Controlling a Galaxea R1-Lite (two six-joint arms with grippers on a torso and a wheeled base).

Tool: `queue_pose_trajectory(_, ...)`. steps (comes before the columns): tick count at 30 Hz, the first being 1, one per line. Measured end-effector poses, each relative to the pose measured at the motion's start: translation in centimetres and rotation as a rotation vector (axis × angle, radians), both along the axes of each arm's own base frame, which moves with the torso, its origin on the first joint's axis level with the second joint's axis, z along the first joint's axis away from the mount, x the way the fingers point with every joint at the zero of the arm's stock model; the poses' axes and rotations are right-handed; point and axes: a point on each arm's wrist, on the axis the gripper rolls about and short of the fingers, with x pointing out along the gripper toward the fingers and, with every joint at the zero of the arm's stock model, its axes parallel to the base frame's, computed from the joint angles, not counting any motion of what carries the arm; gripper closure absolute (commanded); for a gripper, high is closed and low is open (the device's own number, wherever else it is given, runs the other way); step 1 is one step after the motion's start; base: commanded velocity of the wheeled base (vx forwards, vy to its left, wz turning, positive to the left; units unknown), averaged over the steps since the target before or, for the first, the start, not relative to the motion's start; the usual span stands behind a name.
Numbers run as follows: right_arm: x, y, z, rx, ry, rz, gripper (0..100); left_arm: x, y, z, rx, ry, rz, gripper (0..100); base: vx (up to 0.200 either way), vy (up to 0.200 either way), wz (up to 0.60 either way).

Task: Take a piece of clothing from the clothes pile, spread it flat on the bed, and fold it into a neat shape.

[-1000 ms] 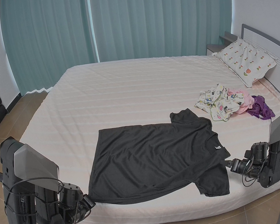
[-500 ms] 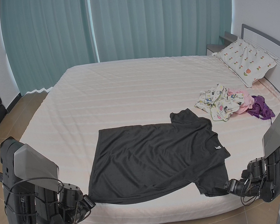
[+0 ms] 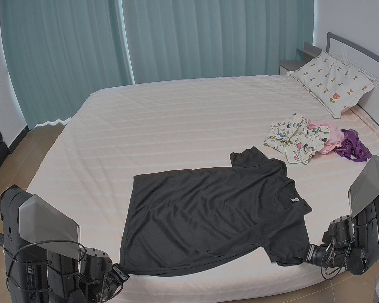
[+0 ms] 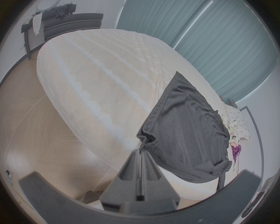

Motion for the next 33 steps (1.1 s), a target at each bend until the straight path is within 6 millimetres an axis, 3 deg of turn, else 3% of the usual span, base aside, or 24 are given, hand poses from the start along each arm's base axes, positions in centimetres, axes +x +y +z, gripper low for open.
queue_pose_trajectory(11, -1.2, -0.7, 0.8, -0.008, 0.028, -0.028, 100, 0.1, 0.0, 0.1, -0.006, -0.010, 0.001, 100, 0.000, 0.000, 0.00)
queue_pose_trajectory(21, -1.9, -1.8, 3.3, 0.001, 0.034, -0.092, 100, -0.5, 0.2, 1.0, -0.013, -0.070, -0.003, 100, 0.000, 0.000, 0.00)
queue_pose_trajectory(33, -5.1, -2.3, 7.3, -0.083, 0.114, -0.121, 100, -1.3, 0.7, 2.3, 0.061, -0.081, -0.063, 100, 0.000, 0.000, 0.00)
